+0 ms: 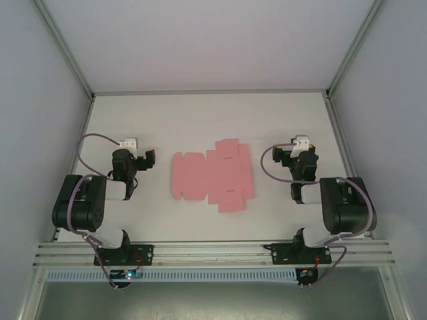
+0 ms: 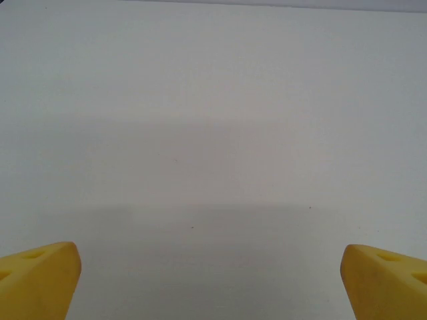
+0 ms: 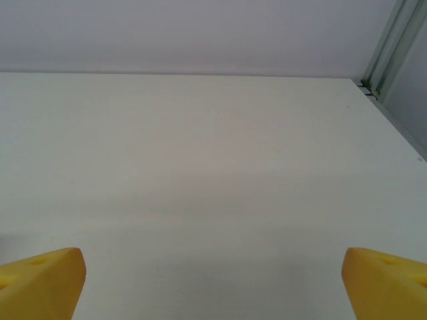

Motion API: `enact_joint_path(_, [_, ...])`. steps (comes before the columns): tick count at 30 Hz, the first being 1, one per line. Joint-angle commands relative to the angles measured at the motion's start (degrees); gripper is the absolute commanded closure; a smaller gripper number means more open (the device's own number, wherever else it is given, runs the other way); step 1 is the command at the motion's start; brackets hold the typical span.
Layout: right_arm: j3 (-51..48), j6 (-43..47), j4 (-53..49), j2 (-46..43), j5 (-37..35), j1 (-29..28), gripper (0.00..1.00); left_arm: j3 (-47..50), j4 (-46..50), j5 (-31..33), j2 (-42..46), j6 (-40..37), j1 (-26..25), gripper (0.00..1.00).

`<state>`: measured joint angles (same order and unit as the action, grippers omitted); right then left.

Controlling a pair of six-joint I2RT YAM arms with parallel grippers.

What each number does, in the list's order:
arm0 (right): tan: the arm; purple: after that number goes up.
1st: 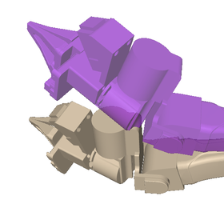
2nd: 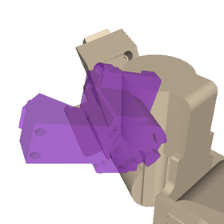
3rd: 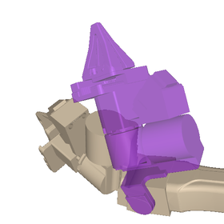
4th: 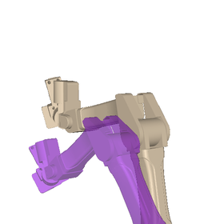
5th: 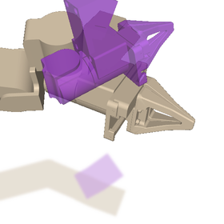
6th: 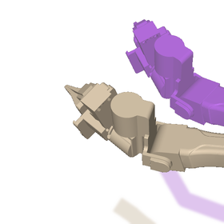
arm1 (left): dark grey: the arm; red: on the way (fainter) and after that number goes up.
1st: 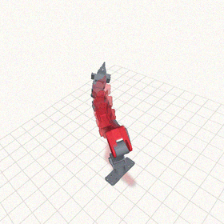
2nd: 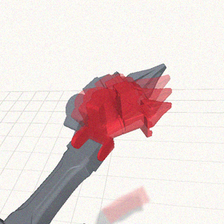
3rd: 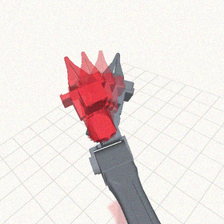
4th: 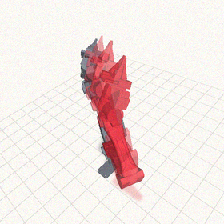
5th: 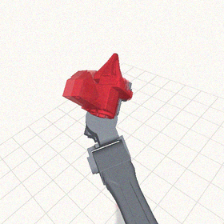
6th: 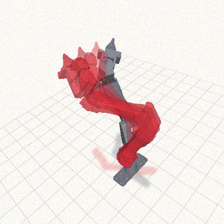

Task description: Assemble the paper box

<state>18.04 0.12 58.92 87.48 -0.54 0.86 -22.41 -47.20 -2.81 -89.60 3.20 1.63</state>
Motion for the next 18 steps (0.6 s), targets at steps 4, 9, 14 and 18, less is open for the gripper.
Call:
enact_joint_path(4, [0.5,-0.8,1.0,-0.4,0.7,-0.7,0.02,-0.6,-1.7,0.1,0.5,-1.0,0.1,0.00])
enact_joint_path(9, [0.5,-0.9,1.0,-0.5,0.7,-0.7,0.02,-0.8,-1.7,0.1,0.4,-1.0,0.1,0.00])
enact_joint_path(14, [0.7,-0.8,0.7,-0.4,0.7,-0.7,0.02,-0.7,-1.5,0.1,0.4,-0.9,0.1,0.00])
enact_joint_path(18, [0.7,-0.9,0.7,-0.4,0.7,-0.7,0.02,-0.8,-1.5,0.1,0.5,-1.0,0.0,0.00])
